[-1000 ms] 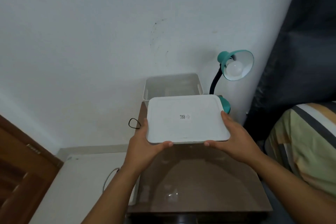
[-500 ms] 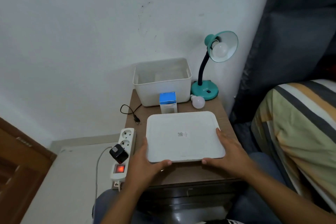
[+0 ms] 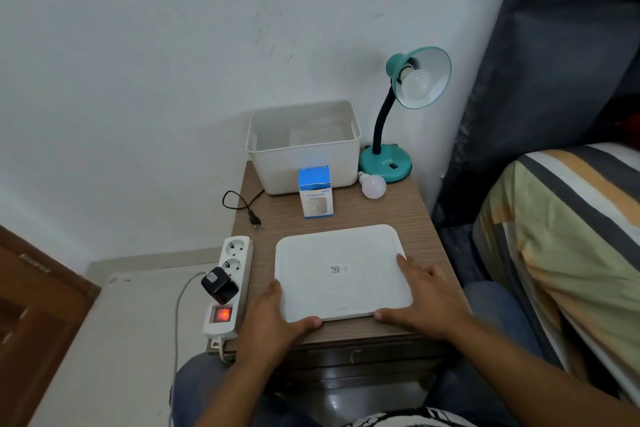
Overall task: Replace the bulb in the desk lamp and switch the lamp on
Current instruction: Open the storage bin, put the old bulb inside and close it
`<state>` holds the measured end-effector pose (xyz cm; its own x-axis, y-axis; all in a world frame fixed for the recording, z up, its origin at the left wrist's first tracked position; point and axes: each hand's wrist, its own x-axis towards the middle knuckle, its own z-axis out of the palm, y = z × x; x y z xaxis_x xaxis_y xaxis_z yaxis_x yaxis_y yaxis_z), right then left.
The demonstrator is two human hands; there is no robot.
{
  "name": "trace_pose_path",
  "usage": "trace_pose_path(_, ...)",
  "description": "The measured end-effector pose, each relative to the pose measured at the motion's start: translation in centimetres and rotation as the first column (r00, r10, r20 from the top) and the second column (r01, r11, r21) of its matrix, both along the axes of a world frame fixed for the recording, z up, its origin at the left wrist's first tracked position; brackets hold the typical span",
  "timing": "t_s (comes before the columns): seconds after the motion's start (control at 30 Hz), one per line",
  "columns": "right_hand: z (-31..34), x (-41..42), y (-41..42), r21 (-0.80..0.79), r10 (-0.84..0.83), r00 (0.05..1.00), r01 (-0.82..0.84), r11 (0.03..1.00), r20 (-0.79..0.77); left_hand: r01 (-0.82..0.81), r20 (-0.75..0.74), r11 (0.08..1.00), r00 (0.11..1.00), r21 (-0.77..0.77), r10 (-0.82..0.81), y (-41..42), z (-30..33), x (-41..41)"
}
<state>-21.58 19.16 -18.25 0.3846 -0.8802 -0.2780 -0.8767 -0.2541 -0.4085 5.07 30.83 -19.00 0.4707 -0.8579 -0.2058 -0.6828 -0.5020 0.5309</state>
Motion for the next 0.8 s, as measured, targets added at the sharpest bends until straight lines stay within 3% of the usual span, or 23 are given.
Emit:
trace_pose_path(0.27,-0.7,0.5,0.5,-0.038,0.026,0.995,-0.03,0.999,-0.099,0.04,0.135,0.998,0.99,0.05,-0.046,-0.2,-0.1,-0.3)
trace_pose_path(0.47,-1.0,0.7,-0.1,0.044,0.029,0.985,-0.022,0.999,-0.169,0.057,0.166,0.993,0.983,0.104,-0.073,-0.9,0.5,-0.3)
trace_pose_path(0.6,0.0,0.9,-1.4,0.06,-0.038,0.999,0.039,0.997,-0.031,0.052,0.139,0.99,0.988,0.132,-0.07,-1.7,1.3,0.2)
trace_pose_path(0.73,1.7,1.8,-4.5,-0.114,-0.098,0.989,0.11,0.987,0.111,0.024,0.073,0.999,0.997,-0.03,-0.022,-3.6,2.8,1.3)
trace_pose_path(0.8,2.7,2.3,-6.3,-0.12,-0.122,0.985,0.137,0.983,0.121,-0.006,0.069,0.991,0.998,-0.131,0.015,-5.2,4.1,1.8)
